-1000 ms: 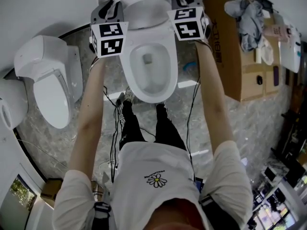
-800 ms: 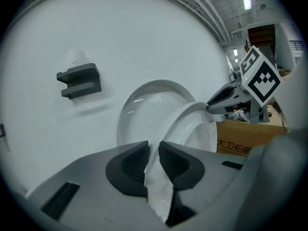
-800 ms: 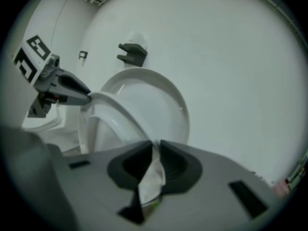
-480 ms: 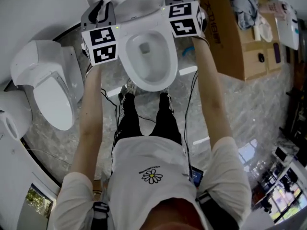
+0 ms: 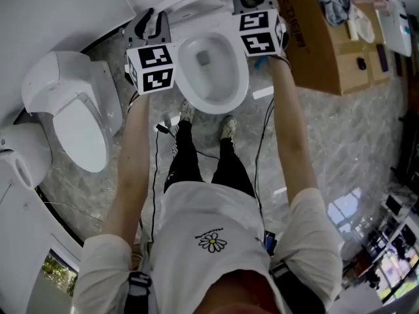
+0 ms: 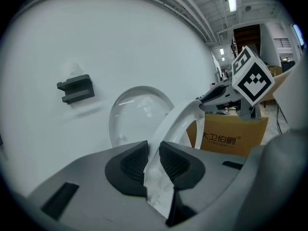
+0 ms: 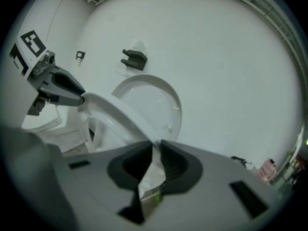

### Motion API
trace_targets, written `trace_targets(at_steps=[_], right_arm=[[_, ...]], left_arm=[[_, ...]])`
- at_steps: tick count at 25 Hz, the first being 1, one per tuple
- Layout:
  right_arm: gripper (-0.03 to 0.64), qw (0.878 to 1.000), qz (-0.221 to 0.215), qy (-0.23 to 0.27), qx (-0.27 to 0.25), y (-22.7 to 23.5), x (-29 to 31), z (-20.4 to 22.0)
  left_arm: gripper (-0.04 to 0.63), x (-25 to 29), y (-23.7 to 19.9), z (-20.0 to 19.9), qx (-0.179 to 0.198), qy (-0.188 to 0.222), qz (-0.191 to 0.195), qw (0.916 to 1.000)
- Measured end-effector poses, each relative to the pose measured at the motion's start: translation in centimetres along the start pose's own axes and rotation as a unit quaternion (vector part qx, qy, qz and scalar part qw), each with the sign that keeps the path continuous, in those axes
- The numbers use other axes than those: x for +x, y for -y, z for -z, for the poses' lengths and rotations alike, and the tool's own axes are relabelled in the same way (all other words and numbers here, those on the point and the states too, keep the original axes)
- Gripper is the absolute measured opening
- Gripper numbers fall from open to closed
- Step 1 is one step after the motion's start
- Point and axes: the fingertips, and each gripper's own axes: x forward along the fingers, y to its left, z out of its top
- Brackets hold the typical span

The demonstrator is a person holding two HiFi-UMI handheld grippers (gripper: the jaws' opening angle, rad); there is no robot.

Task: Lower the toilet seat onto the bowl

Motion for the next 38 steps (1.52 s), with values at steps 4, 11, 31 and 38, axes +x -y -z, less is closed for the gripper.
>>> trace_targets(at_steps=[4,11,31,38], right_arm=[[0.069,1.000,-0.008,0.001,-0.012,-0.9,-2.4,1.6],[0.071,0.998,-0.053,-0.010,-0.046,-2.7,-6.0,4.9],[0.087,0.991,-0.100,-0.065,-0.065,-6.4,-12.3,13.6],[0.098,0.984,-0.132,-0.086,-0.081,-7.9,-13.5,16.4]], left_arm=[[0.092,-2.2,1.8,1.1,0.010,0.000,-0.013,0.9999],[0.092,-5.5,5.0,3.4,0.039,-0.010,-0.034,0.9986],[0.109,-10.9,12.6,9.9,0.084,-0.078,-0.006,0.9933],[0.124,-12.0,14.5,12.5,0.098,-0.090,0.006,0.9911]])
